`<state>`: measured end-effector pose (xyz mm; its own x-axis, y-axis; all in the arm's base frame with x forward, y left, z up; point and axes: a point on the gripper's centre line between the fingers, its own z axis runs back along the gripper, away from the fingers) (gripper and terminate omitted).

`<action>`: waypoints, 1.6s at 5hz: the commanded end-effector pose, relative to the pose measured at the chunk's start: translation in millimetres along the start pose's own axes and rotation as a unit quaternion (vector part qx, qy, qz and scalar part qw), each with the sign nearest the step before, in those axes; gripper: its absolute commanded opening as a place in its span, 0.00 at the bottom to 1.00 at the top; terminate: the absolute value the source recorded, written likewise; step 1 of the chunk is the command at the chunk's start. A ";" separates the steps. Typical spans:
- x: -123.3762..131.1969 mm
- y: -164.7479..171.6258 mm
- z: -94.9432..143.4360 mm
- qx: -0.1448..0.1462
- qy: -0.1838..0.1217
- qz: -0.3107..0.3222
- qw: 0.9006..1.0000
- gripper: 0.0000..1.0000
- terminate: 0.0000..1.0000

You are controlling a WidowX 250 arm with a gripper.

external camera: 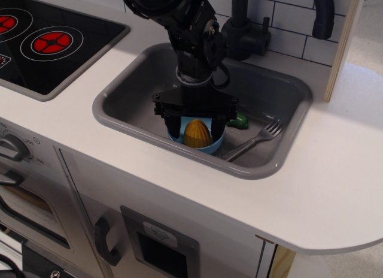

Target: Take corn out of bowl sink

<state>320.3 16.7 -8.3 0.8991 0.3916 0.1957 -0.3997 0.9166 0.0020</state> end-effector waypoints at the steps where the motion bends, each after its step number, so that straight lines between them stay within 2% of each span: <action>1: 5.8 -1.4 4.8 0.002 -0.012 0.003 1.000 0.00 0.00; 2: 7.9 -0.3 14.5 -0.002 -0.013 0.007 1.000 0.00 0.00; 4: 22.9 -6.9 60.1 -0.052 -0.018 0.041 0.998 0.00 0.00; 5: 32.1 -3.4 70.7 -0.064 -0.033 0.063 0.995 0.00 0.00; 6: 42.9 16.4 61.9 -0.046 -0.035 0.063 0.996 0.00 0.00; 8: 66.9 50.1 50.2 -0.036 0.013 0.073 0.997 0.00 0.00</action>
<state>345.0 83.0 37.9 0.8446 0.5234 0.1128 -0.5176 0.8520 -0.0780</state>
